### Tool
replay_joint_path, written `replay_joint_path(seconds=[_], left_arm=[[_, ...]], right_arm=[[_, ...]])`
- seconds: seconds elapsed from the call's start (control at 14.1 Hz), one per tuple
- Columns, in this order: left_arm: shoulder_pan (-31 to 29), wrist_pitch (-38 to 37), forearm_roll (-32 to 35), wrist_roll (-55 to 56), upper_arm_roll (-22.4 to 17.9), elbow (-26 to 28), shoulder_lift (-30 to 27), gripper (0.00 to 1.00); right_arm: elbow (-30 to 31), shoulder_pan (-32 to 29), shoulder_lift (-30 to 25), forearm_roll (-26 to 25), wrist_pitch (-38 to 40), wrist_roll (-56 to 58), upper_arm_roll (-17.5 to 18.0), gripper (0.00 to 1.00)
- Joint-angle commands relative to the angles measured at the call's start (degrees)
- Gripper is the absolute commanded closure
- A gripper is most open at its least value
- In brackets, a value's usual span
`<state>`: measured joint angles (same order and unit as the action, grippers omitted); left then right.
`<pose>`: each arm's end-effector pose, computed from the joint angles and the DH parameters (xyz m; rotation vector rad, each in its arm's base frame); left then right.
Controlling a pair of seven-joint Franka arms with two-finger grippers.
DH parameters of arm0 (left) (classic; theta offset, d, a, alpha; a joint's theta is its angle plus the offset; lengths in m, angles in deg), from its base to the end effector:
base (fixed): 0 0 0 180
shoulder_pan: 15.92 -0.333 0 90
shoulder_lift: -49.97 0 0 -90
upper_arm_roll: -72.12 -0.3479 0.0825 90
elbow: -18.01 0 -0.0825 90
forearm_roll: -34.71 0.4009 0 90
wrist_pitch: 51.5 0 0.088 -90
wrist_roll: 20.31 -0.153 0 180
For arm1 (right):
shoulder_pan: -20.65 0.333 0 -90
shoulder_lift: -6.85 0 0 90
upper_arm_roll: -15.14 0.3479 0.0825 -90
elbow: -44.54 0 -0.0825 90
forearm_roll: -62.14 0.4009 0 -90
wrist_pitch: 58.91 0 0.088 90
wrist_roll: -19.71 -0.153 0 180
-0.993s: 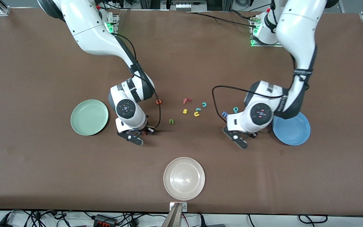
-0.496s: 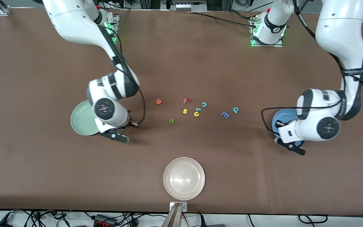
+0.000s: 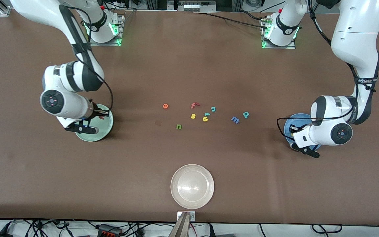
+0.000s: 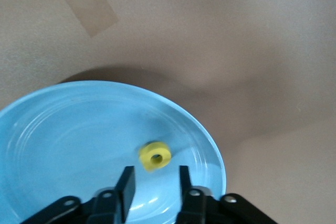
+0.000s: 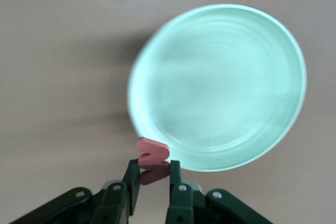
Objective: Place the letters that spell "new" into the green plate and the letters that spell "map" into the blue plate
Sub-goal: 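Drop the pink letter on the green plate while the left gripper drops yellow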
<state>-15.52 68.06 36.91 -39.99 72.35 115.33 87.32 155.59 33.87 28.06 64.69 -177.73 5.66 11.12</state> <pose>0.6649 -0.0037 0.1657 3.0435 -0.5811 -0.4125 0.5965 0.1015 0.2502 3.0797 -0.1679 -0.3574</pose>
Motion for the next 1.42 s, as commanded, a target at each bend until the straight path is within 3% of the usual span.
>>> replay_joint_path(seconds=[0.0, 0.21, 0.5, 0.57, 0.64, 0.71, 0.99, 1.21, 1.35], left_arm=[[-0.1, 0.0, 0.9, 1.0, 0.4, 0.4, -1.1, 0.00], [0.7, -5.1, 0.0, 6.8, 2.7, 0.0, -3.4, 0.00], [0.7, -9.4, 0.0, 31.6, 11.6, 0.0, -5.2, 0.00], [0.7, -9.4, 0.0, 39.5, 13.0, 0.0, -5.1, 0.00], [0.7, -9.3, -0.2, 45.8, 14.8, -0.1, -4.8, 0.00], [0.7, -8.7, -1.3, 52.5, 16.3, -0.1, -4.6, 0.00], [1.0, -4.1, -6.8, 65.9, 17.2, 0.8, -3.6, 0.00], [1.0, 5.4, -7.4, 78.3, 21.1, 5.6, -3.4, 0.00], [4.1, 11.2, -7.4, 82.7, 21.2, 8.7, -3.3, 0.00]], right_arm=[[4.7, -2.8, -0.5, -0.2, -5.3, 3.3, 0.9, 0.99], [4.2, -3.9, 2.8, -1.2, -9.0, 4.5, 0.9, 0.99], [4.4, -4.7, 7.4, -2.0, -16.5, 5.3, 0.9, 0.95], [4.3, -4.9, 8.0, -1.9, -17.0, 5.4, 0.9, 0.75], [4.3, -5.1, 7.7, -1.7, -16.7, 4.6, 0.9, 0.06], [4.1, -5.0, 6.1, -1.6, -15.8, 4.7, 0.9, 0.00], [-5.1, -1.6, 2.8, -0.9, -1.4, -0.1, 1.7, 0.00], [-6.2, 4.3, 3.0, 0.7, -0.8, -4.6, 1.8, 0.00], [-6.1, 10.1, 3.8, 0.9, -2.3, -5.2, 1.8, 0.00]])
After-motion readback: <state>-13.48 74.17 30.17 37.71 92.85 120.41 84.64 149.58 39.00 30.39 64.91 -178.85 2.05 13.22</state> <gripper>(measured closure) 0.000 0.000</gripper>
